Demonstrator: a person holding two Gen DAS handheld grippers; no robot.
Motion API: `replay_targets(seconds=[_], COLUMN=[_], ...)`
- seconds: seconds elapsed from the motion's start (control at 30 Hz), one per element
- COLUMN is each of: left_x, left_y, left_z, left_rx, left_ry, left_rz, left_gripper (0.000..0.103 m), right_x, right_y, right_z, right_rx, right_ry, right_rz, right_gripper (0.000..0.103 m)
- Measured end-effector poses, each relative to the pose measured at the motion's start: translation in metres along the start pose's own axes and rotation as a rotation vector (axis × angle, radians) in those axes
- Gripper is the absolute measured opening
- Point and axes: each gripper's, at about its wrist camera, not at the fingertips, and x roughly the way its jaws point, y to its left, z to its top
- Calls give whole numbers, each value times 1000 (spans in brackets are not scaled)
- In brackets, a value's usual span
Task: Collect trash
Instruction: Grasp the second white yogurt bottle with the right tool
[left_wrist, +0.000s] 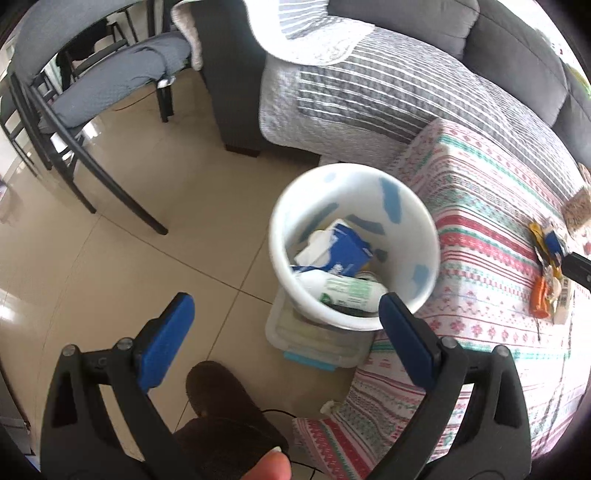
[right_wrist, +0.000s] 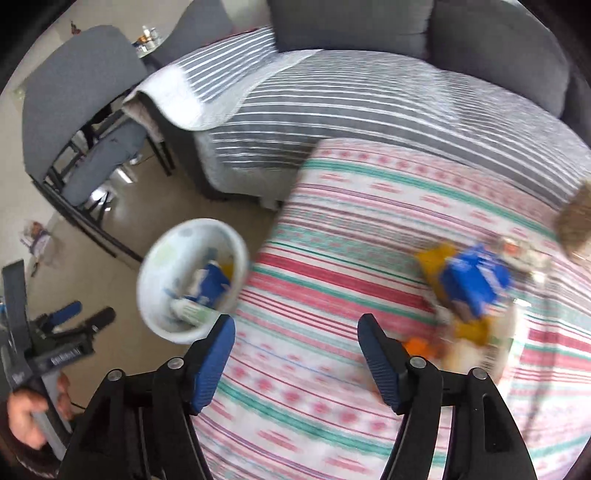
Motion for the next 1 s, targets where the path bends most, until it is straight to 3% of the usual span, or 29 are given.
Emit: replay_targets(seconds=[0.33, 0.7, 0.8, 0.87, 1.0], left_x=[1, 3, 4, 4, 7], left_y=[-49, -107, -125, -136, -157], left_z=[-2, 3, 4, 4, 2], left_rx=[87, 137, 157, 170, 194], left_ry=[18, 40, 47, 51, 60], left_rz=[-39, -81, -98, -108, -132], left_gripper=[100, 100, 100, 100, 100], right_x=[-26, 0, 12, 19, 18], right_y=[-88, -159, -167, -170, -170], right_z=[-33, -43, -43, -44, -46], right_rx=[125, 268, 313, 329, 312], right_ry=[-19, 53, 84, 107, 116], right_rz=[-84, -151, -106, -77, -74], right_gripper=[77, 76, 57, 39, 37])
